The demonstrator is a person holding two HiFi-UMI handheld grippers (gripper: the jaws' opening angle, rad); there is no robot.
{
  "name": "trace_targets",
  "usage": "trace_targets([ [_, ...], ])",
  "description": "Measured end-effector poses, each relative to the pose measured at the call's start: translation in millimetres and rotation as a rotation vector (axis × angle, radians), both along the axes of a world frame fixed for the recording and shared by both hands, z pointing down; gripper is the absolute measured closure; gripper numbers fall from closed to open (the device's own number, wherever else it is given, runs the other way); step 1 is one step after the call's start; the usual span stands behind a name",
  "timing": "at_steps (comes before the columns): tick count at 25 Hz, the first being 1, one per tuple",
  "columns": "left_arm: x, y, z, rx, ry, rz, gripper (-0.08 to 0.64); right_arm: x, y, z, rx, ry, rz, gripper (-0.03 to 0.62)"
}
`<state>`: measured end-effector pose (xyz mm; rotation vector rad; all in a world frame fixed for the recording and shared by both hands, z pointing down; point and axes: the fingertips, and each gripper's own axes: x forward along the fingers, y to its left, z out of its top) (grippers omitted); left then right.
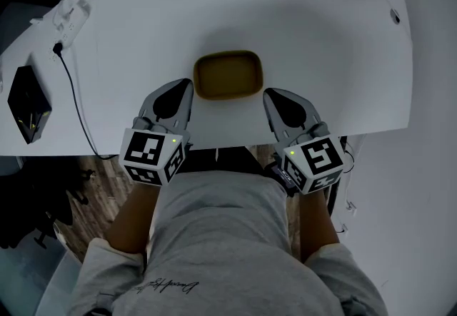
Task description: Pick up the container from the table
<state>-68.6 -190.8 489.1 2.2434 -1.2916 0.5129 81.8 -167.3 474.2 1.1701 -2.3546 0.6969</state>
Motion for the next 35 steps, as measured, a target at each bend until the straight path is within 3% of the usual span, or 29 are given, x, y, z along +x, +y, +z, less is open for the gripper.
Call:
trace_targets([
  [19,-9,-4,62,-0.112,-0.034,-0.026,0.557,-1,1,28,-0.05,-0.009,0.016,0.577],
  [35,-3,-5,105,-0.225,-0.032,-0.021,0.453,0,7,41,-0.083,-0.006,0.019,0.577],
])
